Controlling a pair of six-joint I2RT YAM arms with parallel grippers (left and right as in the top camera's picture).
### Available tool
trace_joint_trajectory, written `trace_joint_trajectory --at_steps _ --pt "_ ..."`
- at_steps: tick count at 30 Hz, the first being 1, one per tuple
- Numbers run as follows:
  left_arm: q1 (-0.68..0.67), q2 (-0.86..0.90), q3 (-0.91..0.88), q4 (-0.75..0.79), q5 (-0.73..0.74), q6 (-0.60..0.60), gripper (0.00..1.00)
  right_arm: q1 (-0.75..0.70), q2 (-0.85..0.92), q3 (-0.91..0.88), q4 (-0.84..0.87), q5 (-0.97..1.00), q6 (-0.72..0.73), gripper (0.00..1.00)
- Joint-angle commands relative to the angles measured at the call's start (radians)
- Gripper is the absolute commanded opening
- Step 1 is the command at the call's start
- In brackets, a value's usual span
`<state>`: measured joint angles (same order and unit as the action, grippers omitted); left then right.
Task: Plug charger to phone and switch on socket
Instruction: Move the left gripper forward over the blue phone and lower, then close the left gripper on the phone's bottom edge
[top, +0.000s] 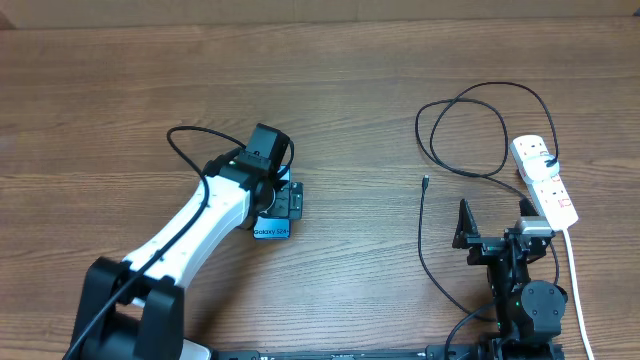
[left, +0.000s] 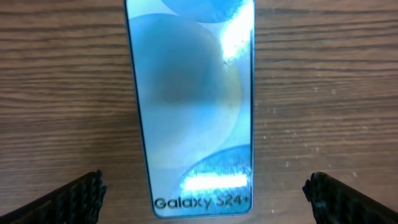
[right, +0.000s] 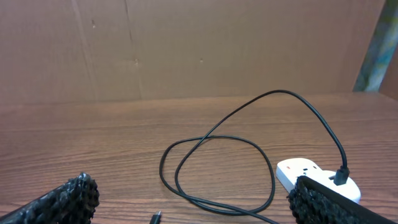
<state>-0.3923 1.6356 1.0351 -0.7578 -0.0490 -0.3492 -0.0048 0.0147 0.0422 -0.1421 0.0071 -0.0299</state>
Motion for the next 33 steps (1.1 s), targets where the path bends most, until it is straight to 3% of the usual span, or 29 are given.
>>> trace_joint_trajectory --at_steps 1,23,33 --pt "-0.002 0.043 0.023 0.017 0.01 -0.034 0.99 0.008 -0.012 -0.01 0.006 0.002 -0.005 1.0" --pt "0.0 0.145 0.022 0.113 -0.016 -0.034 0.99 0.008 -0.012 -0.01 0.006 0.002 -0.005 1.0" --pt "0.001 0.232 0.022 0.129 -0.062 -0.131 1.0 0.008 -0.012 -0.01 0.006 0.002 -0.005 1.0"
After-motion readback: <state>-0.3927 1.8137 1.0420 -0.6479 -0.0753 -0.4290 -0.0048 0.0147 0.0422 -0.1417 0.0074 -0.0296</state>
